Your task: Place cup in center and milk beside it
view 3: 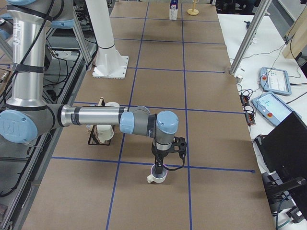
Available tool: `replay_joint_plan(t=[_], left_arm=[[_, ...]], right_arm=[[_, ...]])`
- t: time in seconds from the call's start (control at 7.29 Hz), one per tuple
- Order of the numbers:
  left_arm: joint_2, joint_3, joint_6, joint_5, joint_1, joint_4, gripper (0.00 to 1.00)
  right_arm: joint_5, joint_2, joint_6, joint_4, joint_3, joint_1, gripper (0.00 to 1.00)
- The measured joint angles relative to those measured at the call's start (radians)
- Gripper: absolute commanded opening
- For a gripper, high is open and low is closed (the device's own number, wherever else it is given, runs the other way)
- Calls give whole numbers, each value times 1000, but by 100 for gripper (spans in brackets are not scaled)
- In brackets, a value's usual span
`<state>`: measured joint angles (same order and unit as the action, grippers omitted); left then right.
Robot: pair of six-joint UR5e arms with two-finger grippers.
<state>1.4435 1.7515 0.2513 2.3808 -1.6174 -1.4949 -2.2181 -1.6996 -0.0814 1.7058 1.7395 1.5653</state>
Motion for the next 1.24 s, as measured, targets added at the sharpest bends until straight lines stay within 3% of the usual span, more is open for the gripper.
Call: replay_joint_plan(t=[0.82, 1.24], left_arm=[[2, 39, 0, -9, -2, -76, 99], [36, 56, -6, -5, -3, -145, 99]], right_arm=[[-18, 1, -6, -21, 68, -18, 100], [-54, 2, -2, -272, 66, -34, 100]])
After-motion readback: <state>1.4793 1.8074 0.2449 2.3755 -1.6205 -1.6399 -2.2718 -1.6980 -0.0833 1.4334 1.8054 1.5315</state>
